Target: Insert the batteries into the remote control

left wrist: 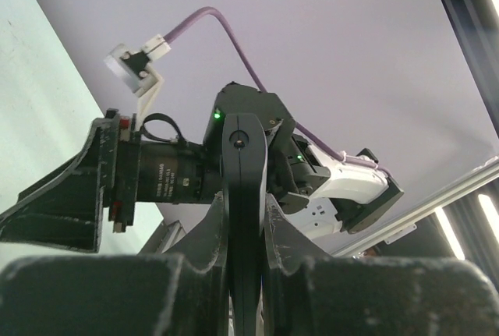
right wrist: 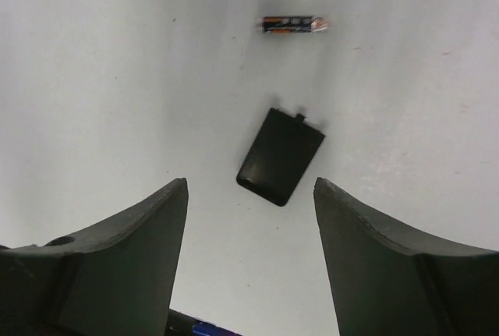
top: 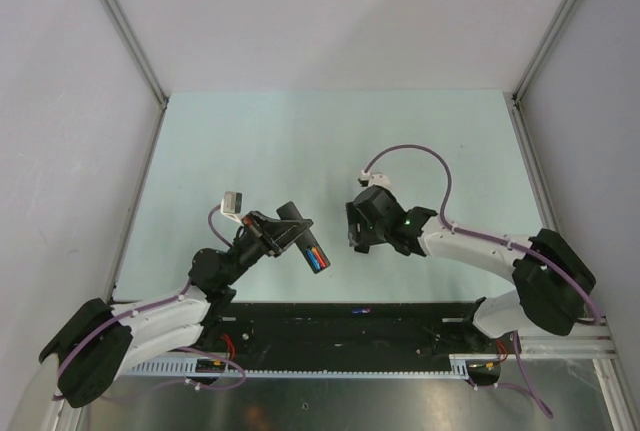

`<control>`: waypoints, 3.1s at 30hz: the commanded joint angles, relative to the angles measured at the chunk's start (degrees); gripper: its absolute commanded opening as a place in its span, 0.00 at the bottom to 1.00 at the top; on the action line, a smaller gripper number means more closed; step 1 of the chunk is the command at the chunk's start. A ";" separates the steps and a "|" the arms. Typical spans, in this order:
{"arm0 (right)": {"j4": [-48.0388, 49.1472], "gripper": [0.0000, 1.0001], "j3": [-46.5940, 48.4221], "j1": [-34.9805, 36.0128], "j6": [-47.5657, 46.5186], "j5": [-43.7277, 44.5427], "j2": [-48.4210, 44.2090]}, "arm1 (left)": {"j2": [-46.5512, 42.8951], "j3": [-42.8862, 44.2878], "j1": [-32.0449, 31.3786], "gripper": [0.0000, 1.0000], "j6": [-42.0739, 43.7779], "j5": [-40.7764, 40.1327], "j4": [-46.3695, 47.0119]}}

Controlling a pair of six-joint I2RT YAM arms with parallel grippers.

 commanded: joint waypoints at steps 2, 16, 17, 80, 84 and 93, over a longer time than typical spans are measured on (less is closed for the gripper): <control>1.06 0.73 2.24 0.95 3.23 -4.96 5.28 | -1.31 -4.66 0.48 0.00 1.06 1.12 1.71; 4.04 0.78 2.24 1.22 3.06 -5.93 9.07 | -3.42 -5.54 0.48 0.00 0.97 0.60 1.01; 3.96 0.78 2.24 1.22 2.97 -5.93 9.33 | -3.51 -5.62 0.48 0.00 1.06 0.68 0.92; 42.36 0.28 -25.79 -18.29 23.80 -42.40 -7.63 | -0.70 -4.74 -1.02 0.00 1.24 0.33 0.57; 26.54 0.24 -21.24 -15.93 13.31 -30.61 -9.90 | -0.97 -5.09 -1.02 0.00 1.33 0.25 0.57; 2.56 0.25 -9.19 -8.01 5.34 -3.48 -3.16 | 0.44 -4.30 -1.02 0.00 1.33 0.25 0.57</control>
